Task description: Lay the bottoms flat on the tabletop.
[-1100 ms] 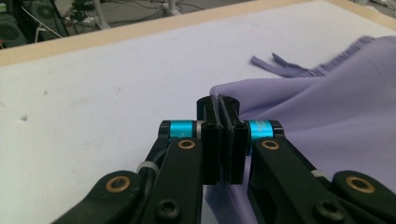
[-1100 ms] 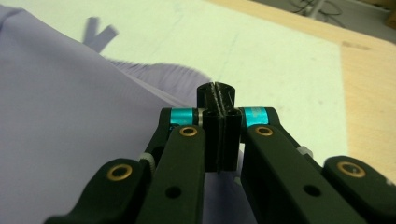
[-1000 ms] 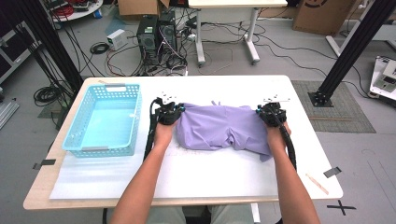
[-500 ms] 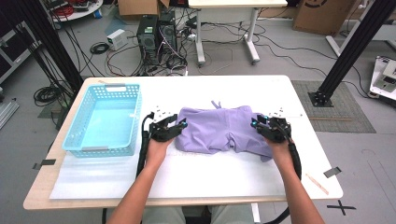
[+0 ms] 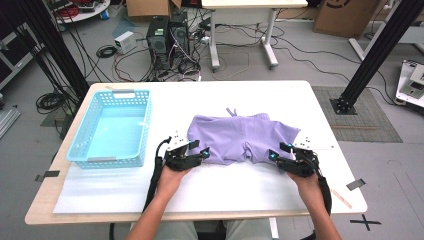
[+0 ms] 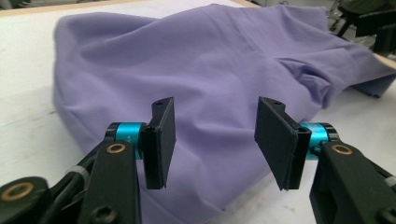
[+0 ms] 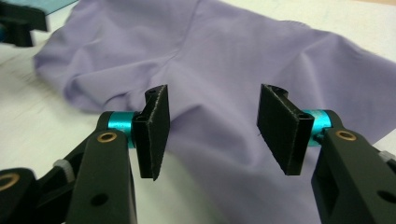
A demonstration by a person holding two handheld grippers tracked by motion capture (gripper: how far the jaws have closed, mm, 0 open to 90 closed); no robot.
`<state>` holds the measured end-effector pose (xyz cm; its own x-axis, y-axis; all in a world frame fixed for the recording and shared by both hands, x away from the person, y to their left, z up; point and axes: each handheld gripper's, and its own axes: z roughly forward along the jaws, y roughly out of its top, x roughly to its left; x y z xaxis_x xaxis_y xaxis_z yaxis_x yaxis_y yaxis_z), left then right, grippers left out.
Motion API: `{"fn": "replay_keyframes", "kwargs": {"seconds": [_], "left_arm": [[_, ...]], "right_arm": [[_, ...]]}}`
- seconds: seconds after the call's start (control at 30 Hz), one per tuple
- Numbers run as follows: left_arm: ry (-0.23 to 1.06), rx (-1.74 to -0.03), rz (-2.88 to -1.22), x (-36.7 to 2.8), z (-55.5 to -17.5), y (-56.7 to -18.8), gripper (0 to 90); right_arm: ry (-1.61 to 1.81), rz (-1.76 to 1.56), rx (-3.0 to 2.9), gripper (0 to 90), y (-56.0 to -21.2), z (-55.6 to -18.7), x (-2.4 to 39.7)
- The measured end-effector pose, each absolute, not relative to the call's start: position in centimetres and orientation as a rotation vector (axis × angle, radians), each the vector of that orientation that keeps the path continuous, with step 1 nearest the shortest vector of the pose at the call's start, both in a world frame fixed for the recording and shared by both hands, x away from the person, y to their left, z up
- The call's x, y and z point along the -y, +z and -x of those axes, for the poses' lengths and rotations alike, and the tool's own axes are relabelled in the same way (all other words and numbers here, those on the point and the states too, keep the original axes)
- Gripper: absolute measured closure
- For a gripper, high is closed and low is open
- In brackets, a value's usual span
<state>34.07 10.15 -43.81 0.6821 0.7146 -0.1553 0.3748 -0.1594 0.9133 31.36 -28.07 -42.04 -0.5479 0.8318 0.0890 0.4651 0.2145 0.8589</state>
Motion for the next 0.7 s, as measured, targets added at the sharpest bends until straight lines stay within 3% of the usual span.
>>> {"fn": "replay_keyframes", "kwargs": {"seconds": [0.2,0.4,0.5,0.57,0.7], "left_arm": [[0.329,-0.834,-1.829,-8.8,-34.2,-44.3,46.8],[0.299,-0.822,-1.928,-7.1,-35.2,-44.7,46.9],[0.292,-0.827,-1.97,-6.5,-35.9,-44.8,46.9],[0.287,-0.839,-2.008,-5.9,-36.3,-44.9,47.4],[0.33,-0.818,-2.107,-4.9,-36.2,-45.0,73.7]], "right_arm": [[1.237,-1.139,-2.234,46.7,-42.7,-30.1,26.8],[1.068,-1.149,-2.316,47.2,-44.5,-32.1,25.2],[1.003,-1.165,-2.338,54.4,-44.9,-33.5,24.6],[0.988,-1.158,-2.34,64.4,-44.9,-34.4,24.4],[0.961,-1.147,-2.358,83.6,-44.7,-35.4,24.3]]}}
